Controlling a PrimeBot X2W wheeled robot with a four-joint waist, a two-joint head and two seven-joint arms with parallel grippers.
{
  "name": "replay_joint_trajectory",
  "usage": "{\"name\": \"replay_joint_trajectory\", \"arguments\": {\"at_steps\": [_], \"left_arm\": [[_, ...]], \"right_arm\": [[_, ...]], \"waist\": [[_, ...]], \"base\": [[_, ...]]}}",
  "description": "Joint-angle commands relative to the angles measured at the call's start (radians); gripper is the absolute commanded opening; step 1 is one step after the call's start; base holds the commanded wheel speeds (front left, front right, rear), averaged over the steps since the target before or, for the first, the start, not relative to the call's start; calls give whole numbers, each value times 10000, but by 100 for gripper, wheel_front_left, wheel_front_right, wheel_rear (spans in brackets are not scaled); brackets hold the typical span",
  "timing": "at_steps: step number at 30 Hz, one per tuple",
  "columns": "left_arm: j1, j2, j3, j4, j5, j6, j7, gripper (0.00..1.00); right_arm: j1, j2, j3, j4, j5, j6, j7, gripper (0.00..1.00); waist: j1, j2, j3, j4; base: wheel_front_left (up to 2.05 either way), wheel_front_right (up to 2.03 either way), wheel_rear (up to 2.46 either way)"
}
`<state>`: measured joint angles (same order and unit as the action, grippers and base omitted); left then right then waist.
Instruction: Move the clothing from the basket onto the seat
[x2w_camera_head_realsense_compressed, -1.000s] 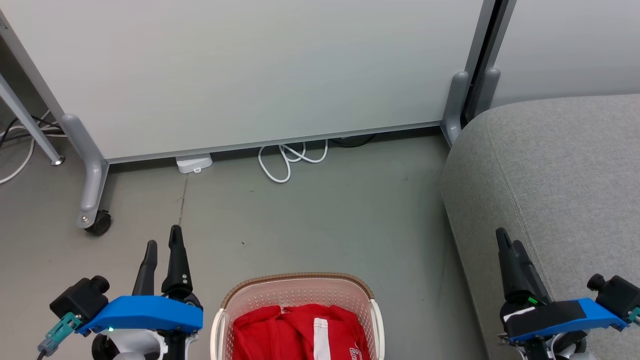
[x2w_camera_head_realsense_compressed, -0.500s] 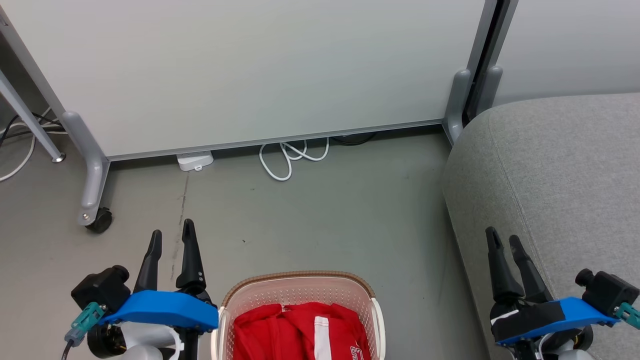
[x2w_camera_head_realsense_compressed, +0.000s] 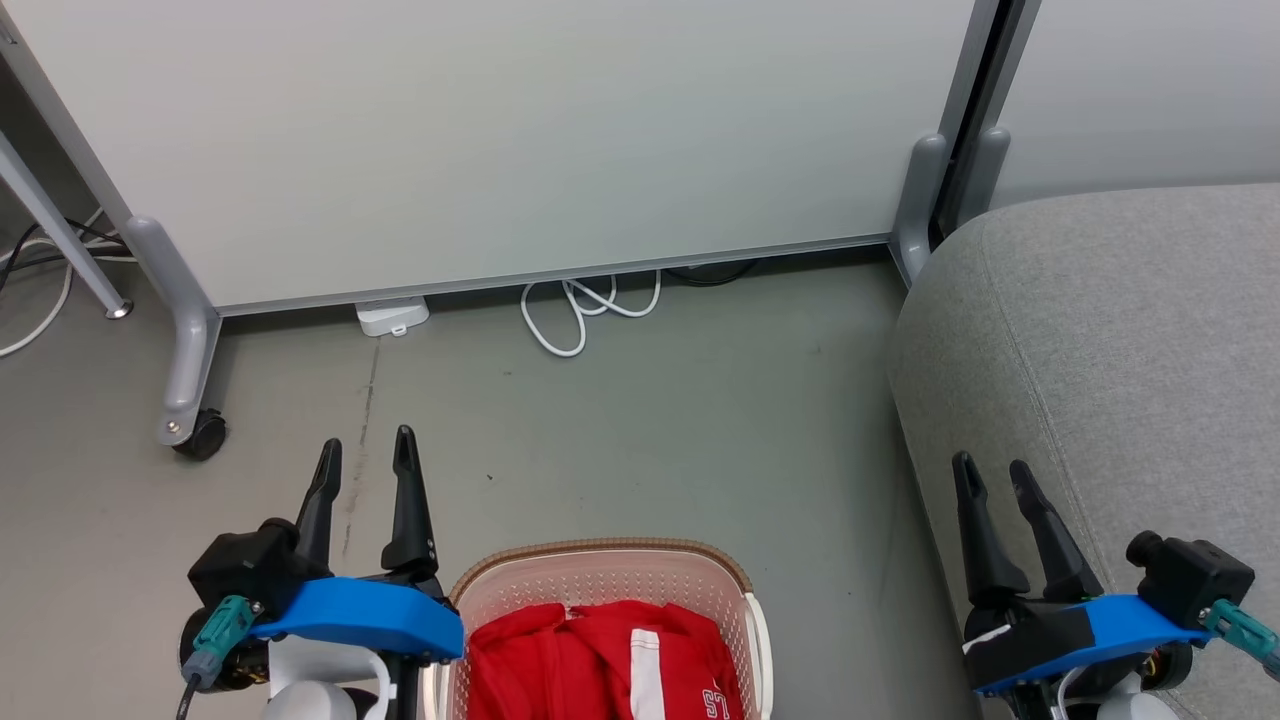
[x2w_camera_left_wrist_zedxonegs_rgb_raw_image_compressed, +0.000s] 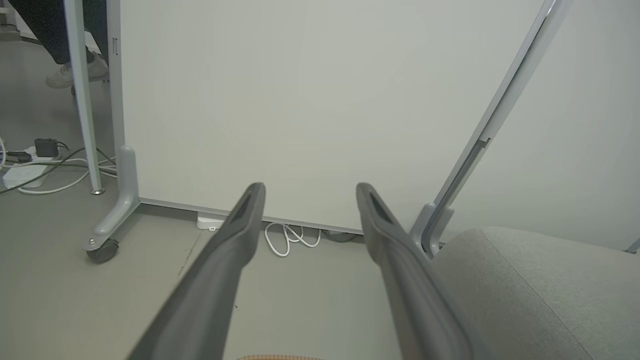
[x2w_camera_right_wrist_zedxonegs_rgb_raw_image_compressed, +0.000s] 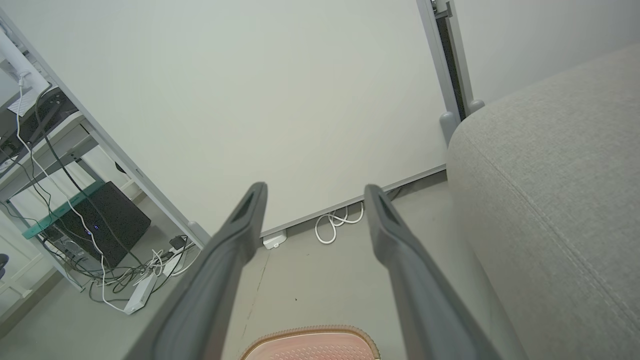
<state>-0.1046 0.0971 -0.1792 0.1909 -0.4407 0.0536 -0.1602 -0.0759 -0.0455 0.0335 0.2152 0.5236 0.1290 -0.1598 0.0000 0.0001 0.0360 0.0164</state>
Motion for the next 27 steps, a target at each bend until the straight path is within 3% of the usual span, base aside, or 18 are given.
{"name": "replay_joint_trajectory", "arguments": {"at_steps": [1, 27], "left_arm": [[-232, 93, -110, -123, 330, 54, -108, 100], [-276, 28, -451, -34, 2458, 29, -651, 100]], "right_arm": [[-199, -57, 53, -61, -357, 18, -116, 100], [-218, -65, 404, -122, -2533, 24, -660, 100]], "waist": [[0, -1, 7, 10], [0, -1, 54, 75]], "base": [[0, 0, 0], [0, 0, 0]]}}
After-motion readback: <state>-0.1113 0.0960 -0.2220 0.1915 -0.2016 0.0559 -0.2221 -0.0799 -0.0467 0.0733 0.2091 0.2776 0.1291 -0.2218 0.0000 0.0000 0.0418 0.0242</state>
